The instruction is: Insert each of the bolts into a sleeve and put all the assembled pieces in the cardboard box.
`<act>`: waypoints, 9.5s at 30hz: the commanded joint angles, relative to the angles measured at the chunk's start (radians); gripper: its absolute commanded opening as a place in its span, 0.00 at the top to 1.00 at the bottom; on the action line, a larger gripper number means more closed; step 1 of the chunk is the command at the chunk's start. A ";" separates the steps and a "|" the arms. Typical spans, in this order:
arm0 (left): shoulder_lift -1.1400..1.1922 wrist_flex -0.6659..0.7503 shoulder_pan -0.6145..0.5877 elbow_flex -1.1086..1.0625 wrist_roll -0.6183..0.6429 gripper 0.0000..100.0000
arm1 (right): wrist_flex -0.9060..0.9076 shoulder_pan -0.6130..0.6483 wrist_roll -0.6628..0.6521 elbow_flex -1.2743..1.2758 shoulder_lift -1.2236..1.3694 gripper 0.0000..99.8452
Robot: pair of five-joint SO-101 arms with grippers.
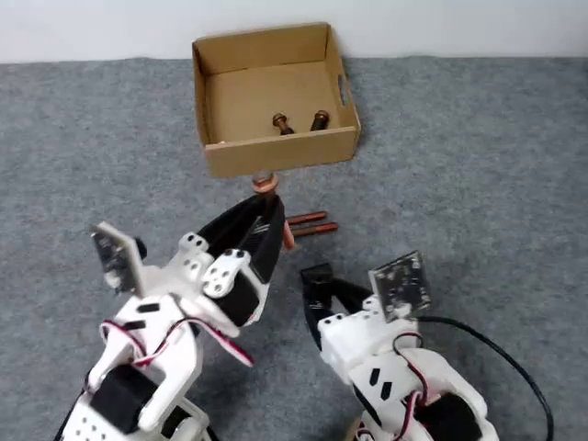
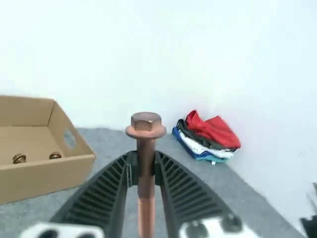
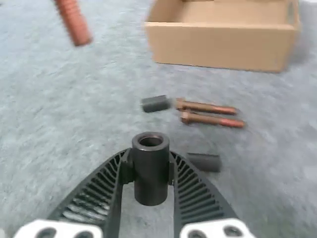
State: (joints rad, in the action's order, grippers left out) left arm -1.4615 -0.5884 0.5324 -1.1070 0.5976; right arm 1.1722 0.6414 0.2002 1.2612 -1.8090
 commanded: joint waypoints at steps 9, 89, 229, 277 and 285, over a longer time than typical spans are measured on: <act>-0.157 -0.138 0.012 -0.015 0.015 1.00 | -0.197 0.035 -0.157 0.032 -0.002 0.99; -0.218 -0.417 -0.256 -0.107 -0.321 0.99 | -0.225 -0.398 -0.123 0.051 -0.001 0.99; -0.210 -0.081 -0.761 -0.584 -0.293 0.99 | 0.312 -0.168 -1.169 -1.309 2.209 0.81; -0.209 -0.207 -0.466 -0.581 -0.293 0.99 | 0.613 -0.596 0.061 -1.014 1.155 0.99; -0.207 -0.290 -0.359 -0.427 -0.373 0.99 | 0.576 -0.803 0.058 -0.698 0.871 0.99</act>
State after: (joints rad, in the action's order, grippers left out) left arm -1.6732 -0.8401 0.1304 -1.6241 0.2816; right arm 1.7492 -0.1074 0.2463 0.5017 -0.8562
